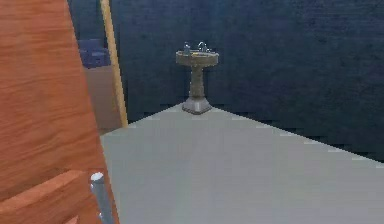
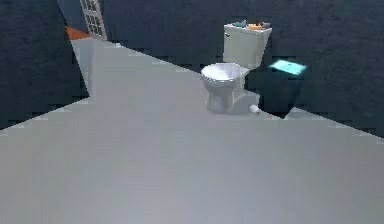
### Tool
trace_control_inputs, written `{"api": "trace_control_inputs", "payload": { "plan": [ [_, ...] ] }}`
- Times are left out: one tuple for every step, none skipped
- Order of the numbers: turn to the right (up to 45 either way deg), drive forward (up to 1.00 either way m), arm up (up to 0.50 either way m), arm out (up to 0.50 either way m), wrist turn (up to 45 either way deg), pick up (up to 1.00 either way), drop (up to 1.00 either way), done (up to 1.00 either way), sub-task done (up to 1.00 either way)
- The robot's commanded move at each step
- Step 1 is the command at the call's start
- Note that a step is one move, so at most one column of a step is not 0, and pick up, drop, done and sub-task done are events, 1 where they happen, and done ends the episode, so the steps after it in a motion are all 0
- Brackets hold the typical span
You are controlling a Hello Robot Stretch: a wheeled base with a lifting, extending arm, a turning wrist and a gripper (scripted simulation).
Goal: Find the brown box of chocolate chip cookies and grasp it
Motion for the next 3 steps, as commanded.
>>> {"api": "trace_control_inputs", "payload": {
  "plan": [
    [-45.0, 0.0, 0.0, 0.0, 0.0, 0.0, 0.0, 0.0, 0.0],
    [-45.0, 0.0, 0.0, 0.0, 0.0, 0.0, 0.0, 0.0, 0.0],
    [-36.0, 0.0, 0.0, 0.0, 0.0, 0.0, 0.0, 0.0, 0.0]
  ]
}}
